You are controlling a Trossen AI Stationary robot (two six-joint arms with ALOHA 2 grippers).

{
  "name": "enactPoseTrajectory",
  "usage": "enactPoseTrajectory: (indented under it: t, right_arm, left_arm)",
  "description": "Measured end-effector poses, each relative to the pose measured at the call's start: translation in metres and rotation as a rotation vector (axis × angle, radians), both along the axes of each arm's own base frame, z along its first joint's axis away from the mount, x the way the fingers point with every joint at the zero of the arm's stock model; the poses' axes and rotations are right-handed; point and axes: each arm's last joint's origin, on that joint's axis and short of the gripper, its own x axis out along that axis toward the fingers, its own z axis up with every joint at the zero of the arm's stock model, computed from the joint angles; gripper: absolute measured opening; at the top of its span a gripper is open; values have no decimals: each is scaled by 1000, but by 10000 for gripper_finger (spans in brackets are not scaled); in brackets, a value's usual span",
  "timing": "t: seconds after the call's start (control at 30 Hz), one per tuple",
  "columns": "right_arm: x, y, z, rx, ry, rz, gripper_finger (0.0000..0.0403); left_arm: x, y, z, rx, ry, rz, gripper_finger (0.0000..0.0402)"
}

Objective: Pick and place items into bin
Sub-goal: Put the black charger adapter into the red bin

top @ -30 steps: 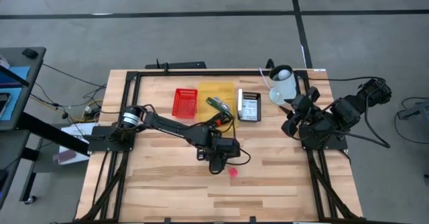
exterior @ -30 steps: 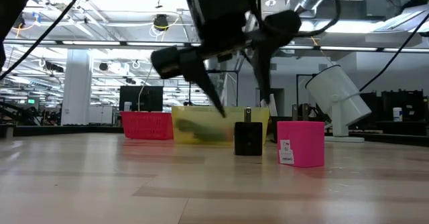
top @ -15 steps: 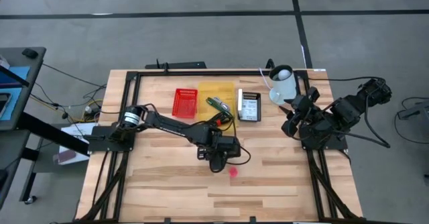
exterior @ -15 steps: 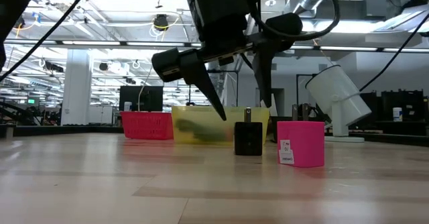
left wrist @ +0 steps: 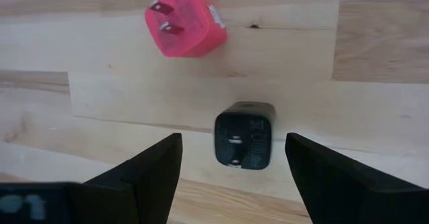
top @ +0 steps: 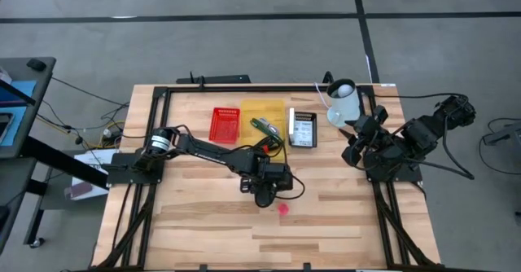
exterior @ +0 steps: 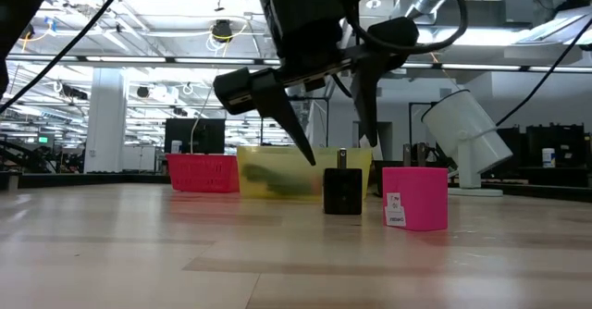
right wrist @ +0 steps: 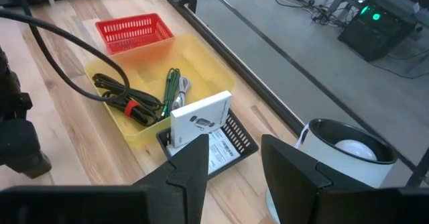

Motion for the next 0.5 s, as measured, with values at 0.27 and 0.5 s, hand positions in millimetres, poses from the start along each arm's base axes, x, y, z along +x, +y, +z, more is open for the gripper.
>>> enactPoseTrajectory:
  t: [0.27, 0.5]
  right_arm:
    - [4, 3, -2, -10, 17, 1, 131]
    - [13, 9, -8, -42, 65, 13, 131]
  left_arm:
    - [1, 0, 0, 6, -16, -18, 256]
    - [2, 0, 1, 10, -23, -18, 256]
